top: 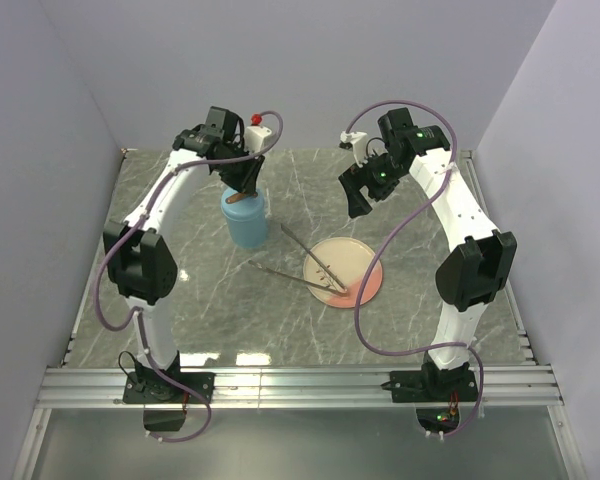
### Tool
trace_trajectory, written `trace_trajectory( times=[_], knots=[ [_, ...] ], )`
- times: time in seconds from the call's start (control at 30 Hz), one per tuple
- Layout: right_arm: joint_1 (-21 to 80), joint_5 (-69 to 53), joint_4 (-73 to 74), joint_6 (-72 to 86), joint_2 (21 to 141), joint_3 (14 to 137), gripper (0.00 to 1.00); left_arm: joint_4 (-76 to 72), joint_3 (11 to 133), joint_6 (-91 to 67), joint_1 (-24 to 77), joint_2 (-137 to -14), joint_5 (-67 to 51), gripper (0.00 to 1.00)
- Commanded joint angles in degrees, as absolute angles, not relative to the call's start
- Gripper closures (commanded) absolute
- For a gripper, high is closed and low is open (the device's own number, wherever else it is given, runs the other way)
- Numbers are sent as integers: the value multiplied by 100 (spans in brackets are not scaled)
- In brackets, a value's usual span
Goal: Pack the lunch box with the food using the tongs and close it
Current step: Put the lid back on the lunch box
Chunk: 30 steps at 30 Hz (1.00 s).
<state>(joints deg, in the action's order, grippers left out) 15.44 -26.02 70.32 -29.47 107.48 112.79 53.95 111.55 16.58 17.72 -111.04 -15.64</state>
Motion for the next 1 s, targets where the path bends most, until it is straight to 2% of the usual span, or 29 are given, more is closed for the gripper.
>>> trace_trajectory(
  times=[0.0, 0.23, 0.5, 0.63, 0.97],
  knots=[
    [1494, -2637, 7031, -2909, 10459, 11303, 4, 5783, 11504, 1591, 1793, -11346, -1459, 68],
    [1494, -2672, 7040, -2892, 10459, 11320, 4, 5590, 11601, 1556, 1784, -10943, -1442, 68],
    [1503, -2654, 7031, -2883, 10441, 11329, 4, 4589, 11707, 1257, 1670, -10275, -1441, 68],
    [1512, -2637, 7022, -2883, 10450, 11329, 4, 4298, 11164, 1300, 1661, -10037, -1468, 67],
    [1503, -2619, 7005, -2900, 10433, 11268, 4, 4604, 10328, 1485, 1635, -10485, -1186, 68]
  ],
)
